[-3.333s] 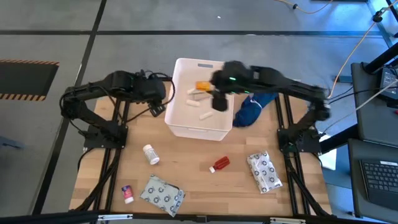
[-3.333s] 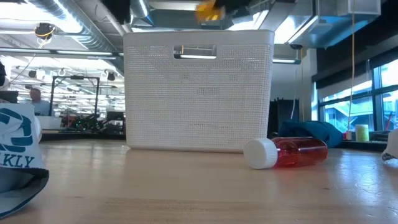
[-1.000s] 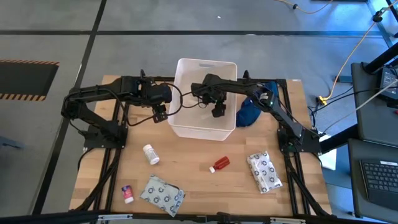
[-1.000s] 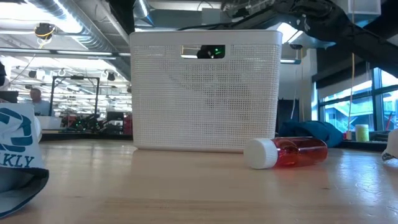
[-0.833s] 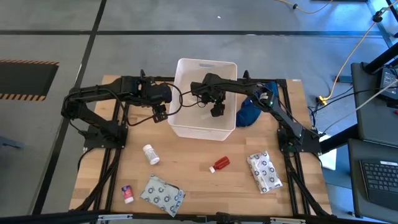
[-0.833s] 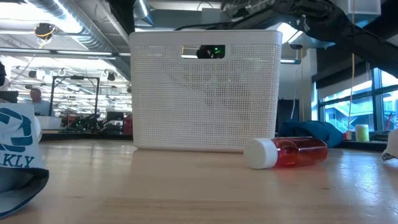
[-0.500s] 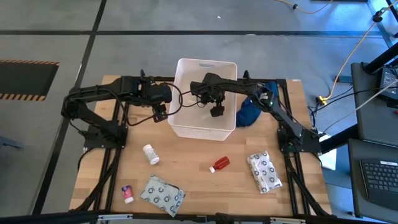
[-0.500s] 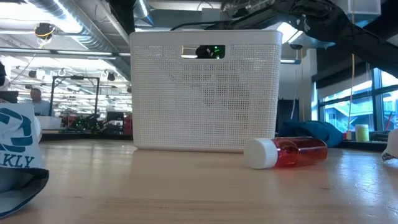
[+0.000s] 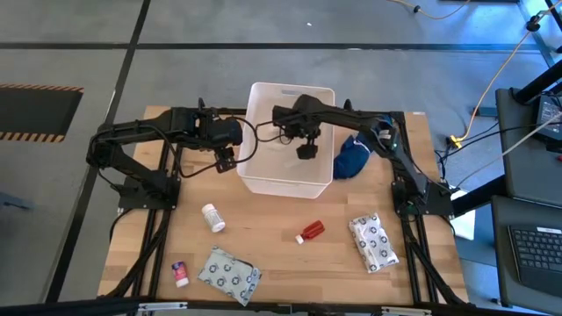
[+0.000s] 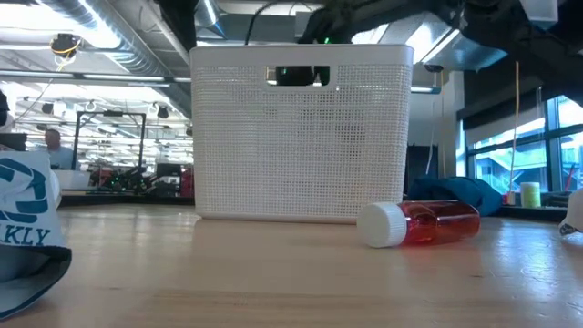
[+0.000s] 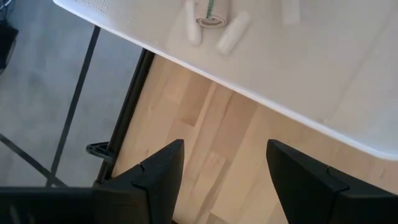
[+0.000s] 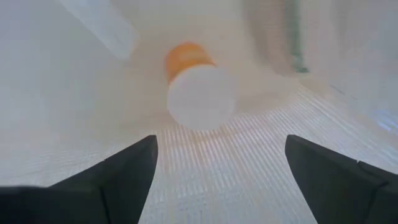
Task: Pick & place medical supplies in basket/bin
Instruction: Put the white pill bottle into the white basket
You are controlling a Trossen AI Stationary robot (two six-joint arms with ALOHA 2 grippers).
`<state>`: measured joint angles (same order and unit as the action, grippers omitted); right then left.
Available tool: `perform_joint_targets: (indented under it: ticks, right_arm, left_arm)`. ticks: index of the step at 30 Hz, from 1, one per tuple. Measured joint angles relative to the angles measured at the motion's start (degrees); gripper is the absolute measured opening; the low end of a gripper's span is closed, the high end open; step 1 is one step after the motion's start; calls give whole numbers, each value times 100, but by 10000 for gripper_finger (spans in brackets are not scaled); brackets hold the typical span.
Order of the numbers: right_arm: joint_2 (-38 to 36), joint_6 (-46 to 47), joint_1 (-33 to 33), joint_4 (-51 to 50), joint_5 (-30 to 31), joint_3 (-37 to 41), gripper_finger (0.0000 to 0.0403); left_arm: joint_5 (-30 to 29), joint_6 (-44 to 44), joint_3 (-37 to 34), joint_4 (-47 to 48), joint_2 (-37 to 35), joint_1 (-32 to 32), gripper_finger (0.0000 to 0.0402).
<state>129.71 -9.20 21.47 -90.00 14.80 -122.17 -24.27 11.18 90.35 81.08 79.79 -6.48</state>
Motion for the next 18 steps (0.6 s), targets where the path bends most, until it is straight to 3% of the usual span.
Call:
perform_joint_targets:
  ticks: [6, 13, 18]
  right_arm:
    - [-701, 422, 0, 286, -41, 0, 351]
    - [-1670, 840, -1, 1019, -1327, 0, 351]
    - [-2374, 1365, -202, 1293, -1344, 43, 351]
  left_arm:
    - [17, -162, 0, 13, 0, 3, 221]
    - [102, -366, 0, 67, -23, 164, 221]
    - [518, 276, 0, 65, -108, 429, 221]
